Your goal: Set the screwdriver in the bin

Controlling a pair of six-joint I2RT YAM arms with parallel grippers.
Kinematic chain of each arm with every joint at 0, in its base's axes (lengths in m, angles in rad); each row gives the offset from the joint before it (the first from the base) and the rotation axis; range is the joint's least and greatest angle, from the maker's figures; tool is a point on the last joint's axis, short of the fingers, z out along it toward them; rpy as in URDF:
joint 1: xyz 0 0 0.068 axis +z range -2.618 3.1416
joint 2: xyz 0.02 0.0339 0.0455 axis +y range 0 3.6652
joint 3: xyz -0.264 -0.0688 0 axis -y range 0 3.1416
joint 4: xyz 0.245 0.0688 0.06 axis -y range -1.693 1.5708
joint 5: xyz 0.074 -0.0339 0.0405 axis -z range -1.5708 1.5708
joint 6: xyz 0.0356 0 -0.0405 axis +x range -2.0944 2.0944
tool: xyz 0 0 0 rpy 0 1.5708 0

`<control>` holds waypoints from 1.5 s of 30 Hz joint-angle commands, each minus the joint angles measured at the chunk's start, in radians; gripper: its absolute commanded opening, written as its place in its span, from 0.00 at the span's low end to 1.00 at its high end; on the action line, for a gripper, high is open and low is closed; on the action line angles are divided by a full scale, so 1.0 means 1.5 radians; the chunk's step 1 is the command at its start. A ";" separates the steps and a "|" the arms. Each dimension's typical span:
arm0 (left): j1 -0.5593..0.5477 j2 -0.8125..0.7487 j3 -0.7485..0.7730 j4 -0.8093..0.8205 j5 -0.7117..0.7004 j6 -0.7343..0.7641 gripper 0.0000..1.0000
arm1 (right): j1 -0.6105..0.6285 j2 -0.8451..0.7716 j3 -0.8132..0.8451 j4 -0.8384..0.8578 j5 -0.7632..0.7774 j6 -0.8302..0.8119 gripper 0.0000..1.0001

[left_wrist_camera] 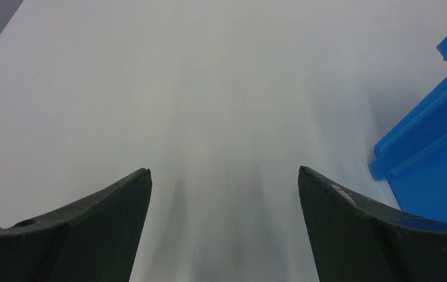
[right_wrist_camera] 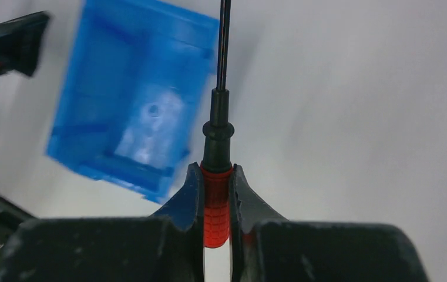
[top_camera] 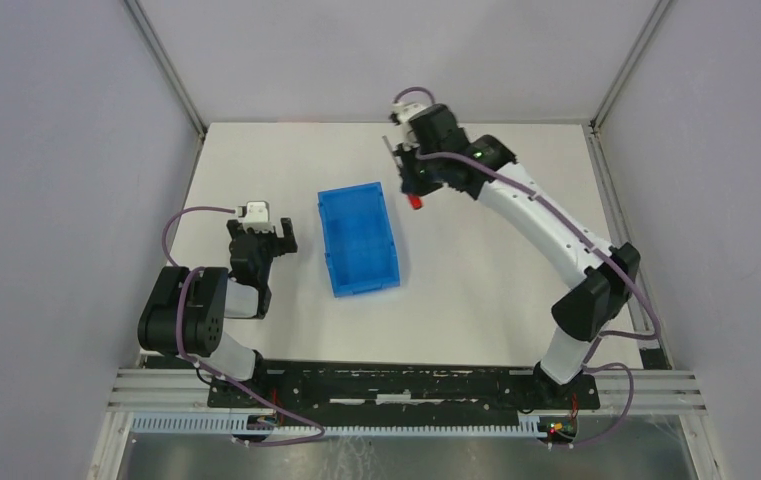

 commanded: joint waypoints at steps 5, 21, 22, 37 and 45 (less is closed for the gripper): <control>0.005 -0.012 0.002 0.021 0.010 -0.019 1.00 | 0.200 0.095 0.095 0.076 0.061 0.033 0.00; 0.005 -0.012 0.002 0.021 0.010 -0.019 1.00 | 0.260 0.263 -0.065 0.194 0.089 0.060 0.00; 0.005 -0.012 0.002 0.021 0.010 -0.019 1.00 | 0.261 0.271 -0.068 0.197 0.095 0.062 0.00; 0.005 -0.012 0.002 0.021 0.010 -0.019 1.00 | 0.260 0.269 -0.064 0.199 0.109 0.071 0.41; 0.005 -0.012 0.002 0.021 0.010 -0.019 1.00 | 0.261 0.135 0.011 0.175 0.102 0.056 0.47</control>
